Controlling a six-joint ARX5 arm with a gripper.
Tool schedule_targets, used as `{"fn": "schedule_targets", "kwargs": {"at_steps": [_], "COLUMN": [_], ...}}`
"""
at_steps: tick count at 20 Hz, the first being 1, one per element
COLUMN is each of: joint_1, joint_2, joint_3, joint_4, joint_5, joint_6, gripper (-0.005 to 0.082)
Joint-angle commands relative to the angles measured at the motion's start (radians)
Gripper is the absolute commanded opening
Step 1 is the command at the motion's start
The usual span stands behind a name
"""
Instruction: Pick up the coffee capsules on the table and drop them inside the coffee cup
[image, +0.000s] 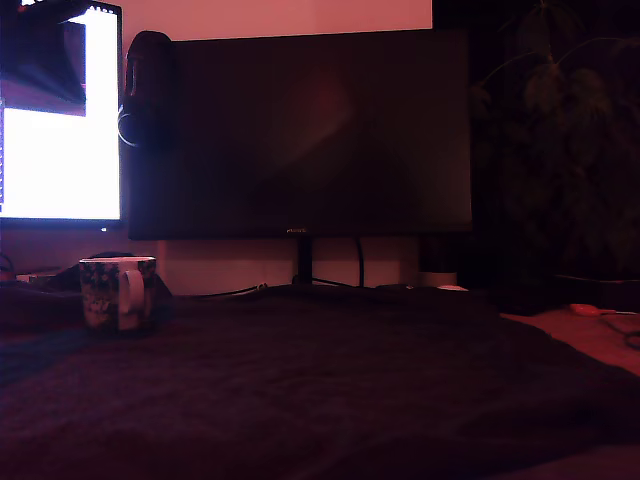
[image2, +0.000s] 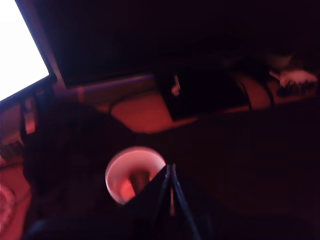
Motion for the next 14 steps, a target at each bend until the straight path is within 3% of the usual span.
{"fn": "schedule_targets", "kwargs": {"at_steps": [1, 14], "joint_1": [-0.006, -0.006], "joint_2": [-0.035, -0.337], "joint_3": [-0.071, -0.579], "joint_4": [0.031, 0.351], "joint_5": [0.002, -0.007], "joint_6": [-0.007, -0.082], "gripper": [-0.0023, -0.0024]}}
